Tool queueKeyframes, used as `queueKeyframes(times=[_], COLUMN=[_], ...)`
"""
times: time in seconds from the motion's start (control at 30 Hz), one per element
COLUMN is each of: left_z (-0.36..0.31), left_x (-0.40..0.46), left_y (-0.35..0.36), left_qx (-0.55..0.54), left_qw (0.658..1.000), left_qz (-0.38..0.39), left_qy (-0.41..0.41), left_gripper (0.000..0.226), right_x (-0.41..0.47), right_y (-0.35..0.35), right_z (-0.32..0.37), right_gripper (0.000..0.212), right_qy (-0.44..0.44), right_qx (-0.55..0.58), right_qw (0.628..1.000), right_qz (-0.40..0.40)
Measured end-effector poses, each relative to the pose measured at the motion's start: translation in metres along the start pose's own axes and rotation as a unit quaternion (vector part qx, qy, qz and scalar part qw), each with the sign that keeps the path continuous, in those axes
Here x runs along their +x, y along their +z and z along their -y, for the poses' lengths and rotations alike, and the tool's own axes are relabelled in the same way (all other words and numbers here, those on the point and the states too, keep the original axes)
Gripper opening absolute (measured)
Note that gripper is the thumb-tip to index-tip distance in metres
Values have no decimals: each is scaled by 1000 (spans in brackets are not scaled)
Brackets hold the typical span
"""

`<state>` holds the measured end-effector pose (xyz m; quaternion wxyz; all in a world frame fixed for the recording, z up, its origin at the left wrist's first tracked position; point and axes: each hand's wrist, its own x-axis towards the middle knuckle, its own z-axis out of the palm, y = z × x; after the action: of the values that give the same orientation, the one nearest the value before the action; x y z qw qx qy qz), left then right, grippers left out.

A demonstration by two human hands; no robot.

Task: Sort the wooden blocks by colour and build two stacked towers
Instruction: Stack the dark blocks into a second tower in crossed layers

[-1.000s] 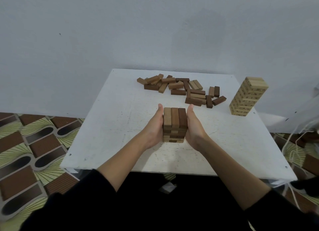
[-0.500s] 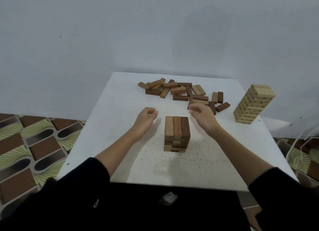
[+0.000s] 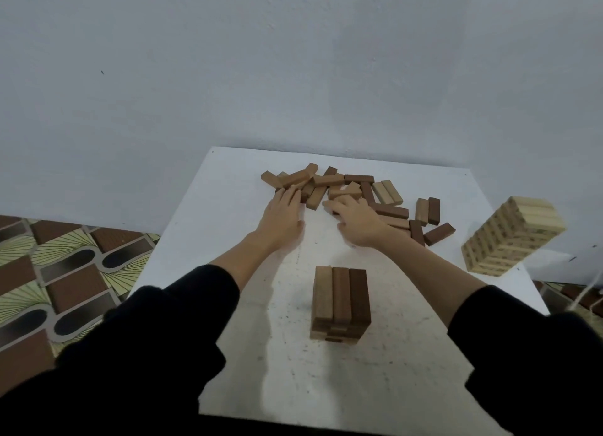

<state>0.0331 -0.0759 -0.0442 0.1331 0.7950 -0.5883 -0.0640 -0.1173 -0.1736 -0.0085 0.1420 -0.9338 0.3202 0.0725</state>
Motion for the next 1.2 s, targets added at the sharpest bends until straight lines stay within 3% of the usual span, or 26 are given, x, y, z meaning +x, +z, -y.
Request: queueKeyframes(times=[0.1,0.2,0.33,0.53,0.63,0.77,0.9,1.03,1.2], left_z=[8,12,19,24,23,14,7,7,8], left_x=[-2,-1,10,15,19,17,14,10,5], left_y=[7,4,2,-1,-2,-6,-7,-7,-11], left_qx=[84,111,121,168,43,-152,-151,-169,-206], left_qw=[996,993,983,981,997,982,981,975,965], left_qz=[18,-36,-121,-76,-53,-55,-22,-13,-29], left_qy=[-12,6,70,61,-29,-100,-117,-144,-159], left_gripper=[58,51,23,23,25,25,26,29,31], right_x=[11,23,29,22,14,7,8,10,16], right_y=[2,2,4,3,5,7,4,3,-2], right_z=[8,12,14,14,12,11,-1,-4,6], right_gripper=[61,63,64,63,61,59,45,20,32], right_qy=[19,38,53,16,-28,-89,-16,49,89], right_qx=[-75,-107,-130,-86,-88,-94,-47,-102,111], right_qw=[996,993,990,996,996,991,996,990,986], right_qz=[37,41,27,8,-10,-28,-74,-88,-82])
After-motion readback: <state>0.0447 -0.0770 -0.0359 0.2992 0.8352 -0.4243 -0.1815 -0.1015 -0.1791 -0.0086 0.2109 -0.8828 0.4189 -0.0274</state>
